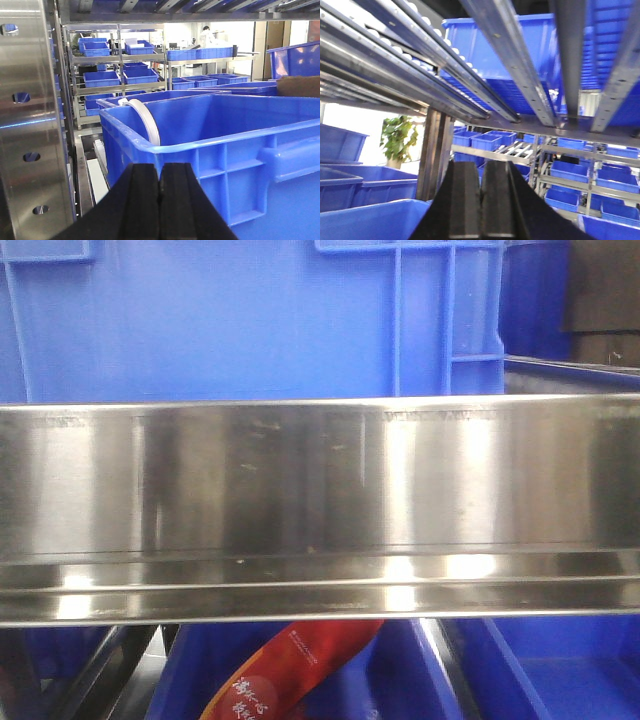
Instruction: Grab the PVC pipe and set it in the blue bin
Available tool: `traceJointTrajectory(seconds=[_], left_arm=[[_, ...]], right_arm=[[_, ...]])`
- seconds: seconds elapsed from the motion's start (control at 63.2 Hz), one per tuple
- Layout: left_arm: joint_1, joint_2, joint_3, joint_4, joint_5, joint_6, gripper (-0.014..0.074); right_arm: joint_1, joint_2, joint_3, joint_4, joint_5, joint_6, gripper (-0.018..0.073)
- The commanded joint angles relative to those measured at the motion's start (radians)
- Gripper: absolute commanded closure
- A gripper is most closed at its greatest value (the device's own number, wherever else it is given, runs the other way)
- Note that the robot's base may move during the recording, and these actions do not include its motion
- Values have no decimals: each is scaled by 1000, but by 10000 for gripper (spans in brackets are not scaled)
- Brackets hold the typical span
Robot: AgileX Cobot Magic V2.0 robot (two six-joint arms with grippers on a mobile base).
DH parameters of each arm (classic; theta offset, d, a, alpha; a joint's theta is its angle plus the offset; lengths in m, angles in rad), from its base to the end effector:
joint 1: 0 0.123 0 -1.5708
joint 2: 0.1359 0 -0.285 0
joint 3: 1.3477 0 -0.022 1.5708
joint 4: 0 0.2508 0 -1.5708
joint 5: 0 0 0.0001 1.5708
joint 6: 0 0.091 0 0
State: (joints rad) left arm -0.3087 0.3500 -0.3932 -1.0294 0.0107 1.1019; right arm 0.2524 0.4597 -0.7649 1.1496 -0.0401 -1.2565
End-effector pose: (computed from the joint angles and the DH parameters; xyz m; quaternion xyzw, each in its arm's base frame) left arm 0.0798 -0.0264 0.3218 0.1287 0.6490 -0.0914 0.7443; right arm 0.0694 0.0146 0.4352 -0.0831 0.5427 0.0506 0.8343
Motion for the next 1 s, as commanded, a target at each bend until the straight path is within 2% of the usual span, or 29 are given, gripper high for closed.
traceJointTrajectory(seconds=[0.0,0.127,0.507,0.982], left_arm=[[-4,-6,-8,-5,-11,-5,707],[-4,-6,-8,-5,-11,-5,707],[-4,-6,-8,8,0,-5,707],[-4,-6,-8,8,0,-5,707]], right_arm=[[1,-39,45,27,-39,-1,722],[1,-60,112,60,-53,-1,722],[1,-63,240,60,-61,-1,722],[1,-63,267,60,-50,-1,722]])
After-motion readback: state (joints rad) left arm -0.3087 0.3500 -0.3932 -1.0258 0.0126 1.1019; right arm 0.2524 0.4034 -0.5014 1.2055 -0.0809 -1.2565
